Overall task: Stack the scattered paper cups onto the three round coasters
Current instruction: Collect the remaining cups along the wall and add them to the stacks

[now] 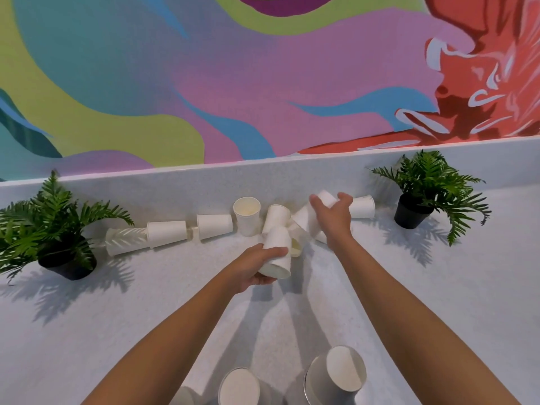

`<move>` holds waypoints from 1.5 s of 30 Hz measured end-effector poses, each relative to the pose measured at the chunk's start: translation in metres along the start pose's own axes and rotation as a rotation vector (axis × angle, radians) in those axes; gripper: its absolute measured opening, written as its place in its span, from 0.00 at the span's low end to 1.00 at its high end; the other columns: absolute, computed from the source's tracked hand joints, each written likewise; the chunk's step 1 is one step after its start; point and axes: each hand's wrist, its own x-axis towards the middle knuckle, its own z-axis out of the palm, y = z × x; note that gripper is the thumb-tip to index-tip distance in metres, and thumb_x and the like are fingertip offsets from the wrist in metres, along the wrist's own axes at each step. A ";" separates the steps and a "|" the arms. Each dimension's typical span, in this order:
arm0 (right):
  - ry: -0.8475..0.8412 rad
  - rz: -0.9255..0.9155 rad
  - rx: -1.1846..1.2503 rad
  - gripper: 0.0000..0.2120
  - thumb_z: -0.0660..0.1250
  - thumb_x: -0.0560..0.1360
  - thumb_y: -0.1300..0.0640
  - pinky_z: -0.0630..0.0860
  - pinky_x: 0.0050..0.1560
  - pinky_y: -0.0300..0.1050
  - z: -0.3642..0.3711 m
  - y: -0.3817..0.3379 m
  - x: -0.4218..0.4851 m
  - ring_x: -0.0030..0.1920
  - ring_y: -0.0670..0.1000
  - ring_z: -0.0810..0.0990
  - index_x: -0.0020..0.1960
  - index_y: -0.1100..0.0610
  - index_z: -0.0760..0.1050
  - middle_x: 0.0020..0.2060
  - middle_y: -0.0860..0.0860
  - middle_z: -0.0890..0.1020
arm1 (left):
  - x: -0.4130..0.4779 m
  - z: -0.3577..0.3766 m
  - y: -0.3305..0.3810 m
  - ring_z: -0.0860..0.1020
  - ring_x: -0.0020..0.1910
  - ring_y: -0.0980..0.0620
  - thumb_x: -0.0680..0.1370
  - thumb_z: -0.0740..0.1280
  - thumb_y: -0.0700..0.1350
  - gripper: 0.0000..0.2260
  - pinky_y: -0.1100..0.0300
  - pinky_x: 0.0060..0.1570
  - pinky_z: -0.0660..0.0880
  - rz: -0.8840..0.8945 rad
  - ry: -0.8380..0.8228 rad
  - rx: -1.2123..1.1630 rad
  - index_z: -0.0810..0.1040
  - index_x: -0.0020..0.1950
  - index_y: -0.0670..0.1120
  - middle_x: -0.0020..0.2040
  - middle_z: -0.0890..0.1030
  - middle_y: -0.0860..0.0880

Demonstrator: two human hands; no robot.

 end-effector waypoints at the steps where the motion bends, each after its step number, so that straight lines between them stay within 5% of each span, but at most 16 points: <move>1: 0.003 0.022 0.059 0.34 0.69 0.75 0.49 0.73 0.63 0.51 0.004 -0.003 -0.001 0.61 0.58 0.73 0.73 0.52 0.54 0.65 0.57 0.69 | -0.002 0.002 0.001 0.77 0.57 0.46 0.73 0.72 0.52 0.25 0.55 0.51 0.79 0.016 -0.013 0.019 0.69 0.67 0.49 0.59 0.78 0.44; 8: -0.069 0.097 0.088 0.36 0.69 0.74 0.48 0.74 0.63 0.57 0.015 0.006 -0.013 0.60 0.57 0.73 0.74 0.51 0.52 0.64 0.55 0.68 | -0.008 0.006 0.006 0.79 0.55 0.49 0.72 0.73 0.52 0.24 0.58 0.47 0.78 0.155 -0.003 0.026 0.72 0.66 0.49 0.59 0.80 0.47; 16: -0.171 0.187 0.041 0.34 0.67 0.75 0.45 0.76 0.61 0.58 0.016 0.010 -0.021 0.60 0.56 0.72 0.73 0.52 0.54 0.58 0.51 0.68 | -0.011 0.008 0.009 0.77 0.59 0.41 0.64 0.74 0.62 0.40 0.48 0.52 0.79 0.101 0.052 -0.092 0.62 0.70 0.51 0.65 0.74 0.44; 21: -0.372 0.183 -0.094 0.25 0.60 0.78 0.43 0.79 0.57 0.57 0.027 0.014 -0.029 0.60 0.57 0.76 0.69 0.55 0.63 0.62 0.55 0.74 | -0.006 0.009 0.009 0.79 0.58 0.43 0.57 0.76 0.66 0.46 0.49 0.50 0.81 0.159 0.067 -0.178 0.67 0.69 0.47 0.63 0.77 0.44; 27: -0.488 0.101 -0.231 0.21 0.53 0.82 0.47 0.80 0.45 0.48 0.026 0.014 -0.020 0.53 0.55 0.79 0.65 0.59 0.72 0.56 0.57 0.79 | -0.008 -0.006 0.002 0.79 0.56 0.46 0.69 0.76 0.49 0.29 0.52 0.55 0.79 0.091 0.053 -0.029 0.71 0.66 0.43 0.58 0.80 0.45; 32: -0.302 -0.073 -0.465 0.18 0.54 0.81 0.50 0.76 0.53 0.55 0.024 0.022 -0.005 0.51 0.59 0.79 0.57 0.62 0.76 0.52 0.59 0.81 | -0.005 -0.021 -0.004 0.80 0.54 0.45 0.70 0.76 0.48 0.30 0.53 0.52 0.80 0.095 0.153 -0.065 0.70 0.67 0.42 0.58 0.78 0.42; 38: -0.271 -0.055 -0.842 0.26 0.62 0.78 0.50 0.71 0.59 0.52 0.034 0.038 0.012 0.62 0.62 0.74 0.71 0.60 0.60 0.65 0.60 0.70 | 0.000 -0.038 -0.009 0.79 0.54 0.47 0.71 0.74 0.53 0.29 0.52 0.53 0.79 0.070 0.240 -0.045 0.67 0.66 0.45 0.58 0.78 0.45; 45: -0.186 0.037 -0.902 0.33 0.64 0.76 0.46 0.71 0.59 0.53 0.062 0.046 0.024 0.64 0.62 0.73 0.73 0.60 0.55 0.68 0.60 0.67 | 0.010 -0.050 -0.012 0.76 0.58 0.49 0.71 0.74 0.54 0.30 0.54 0.55 0.75 0.068 0.270 0.003 0.66 0.68 0.46 0.60 0.75 0.47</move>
